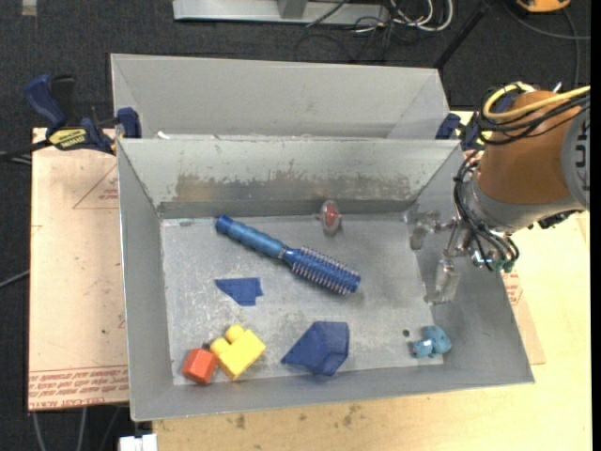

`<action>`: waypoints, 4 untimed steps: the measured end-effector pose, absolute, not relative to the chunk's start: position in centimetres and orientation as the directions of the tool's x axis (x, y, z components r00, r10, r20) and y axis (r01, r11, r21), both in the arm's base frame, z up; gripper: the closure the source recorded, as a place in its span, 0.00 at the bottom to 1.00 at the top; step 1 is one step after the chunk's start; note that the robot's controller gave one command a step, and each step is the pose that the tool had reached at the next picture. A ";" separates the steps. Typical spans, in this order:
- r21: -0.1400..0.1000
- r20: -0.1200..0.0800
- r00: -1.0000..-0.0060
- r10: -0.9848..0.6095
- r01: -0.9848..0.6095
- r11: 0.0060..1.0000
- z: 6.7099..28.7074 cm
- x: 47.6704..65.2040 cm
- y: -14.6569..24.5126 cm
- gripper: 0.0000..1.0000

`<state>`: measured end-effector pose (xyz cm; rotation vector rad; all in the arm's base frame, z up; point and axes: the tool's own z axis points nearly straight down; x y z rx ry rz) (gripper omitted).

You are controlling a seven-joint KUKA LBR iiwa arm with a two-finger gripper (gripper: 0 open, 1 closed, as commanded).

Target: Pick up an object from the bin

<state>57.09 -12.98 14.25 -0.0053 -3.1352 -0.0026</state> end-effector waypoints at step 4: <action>-0.008 -0.017 -0.883 -0.470 -0.469 0.883 7.3 48.8 -14.8 0.00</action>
Offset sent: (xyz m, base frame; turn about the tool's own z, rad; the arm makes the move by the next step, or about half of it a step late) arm -0.0656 -0.0127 -0.0725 -0.2169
